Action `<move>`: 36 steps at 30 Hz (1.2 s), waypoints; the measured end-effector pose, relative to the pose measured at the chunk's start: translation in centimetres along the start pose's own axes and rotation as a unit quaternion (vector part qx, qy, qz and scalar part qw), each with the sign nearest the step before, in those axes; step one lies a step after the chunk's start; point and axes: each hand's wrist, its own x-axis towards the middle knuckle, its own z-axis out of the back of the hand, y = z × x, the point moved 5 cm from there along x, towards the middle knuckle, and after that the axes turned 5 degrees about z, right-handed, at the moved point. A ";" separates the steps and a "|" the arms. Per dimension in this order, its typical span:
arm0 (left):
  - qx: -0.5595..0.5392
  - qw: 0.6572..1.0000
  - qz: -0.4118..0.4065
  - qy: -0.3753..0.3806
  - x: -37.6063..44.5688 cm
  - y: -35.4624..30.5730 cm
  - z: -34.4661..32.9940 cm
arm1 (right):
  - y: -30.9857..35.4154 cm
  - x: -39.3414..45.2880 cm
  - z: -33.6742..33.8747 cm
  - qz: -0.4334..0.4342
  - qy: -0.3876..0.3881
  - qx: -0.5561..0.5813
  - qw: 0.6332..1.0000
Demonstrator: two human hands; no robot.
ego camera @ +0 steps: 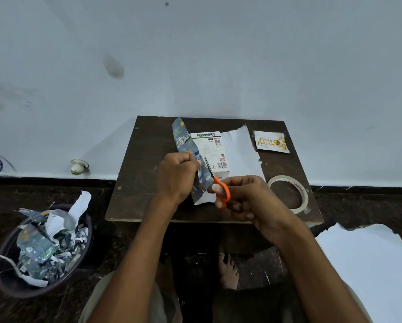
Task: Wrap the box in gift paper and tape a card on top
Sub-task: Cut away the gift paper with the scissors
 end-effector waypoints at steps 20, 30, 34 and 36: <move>0.219 0.961 0.137 -0.098 1.4 4.3 9.1 | 1.3 -0.7 2.1 0.078 -0.132 -0.134 0.979; 0.151 0.960 0.202 -0.120 1.1 5.8 12.3 | 1.5 -0.5 1.5 0.079 -0.135 -0.159 0.975; 0.119 0.964 0.204 -0.120 0.8 5.7 12.4 | 1.4 -0.3 1.3 0.074 -0.135 -0.168 0.974; 0.103 0.967 0.199 -0.122 0.7 5.5 12.6 | 1.4 -0.3 1.3 0.073 -0.136 -0.170 0.973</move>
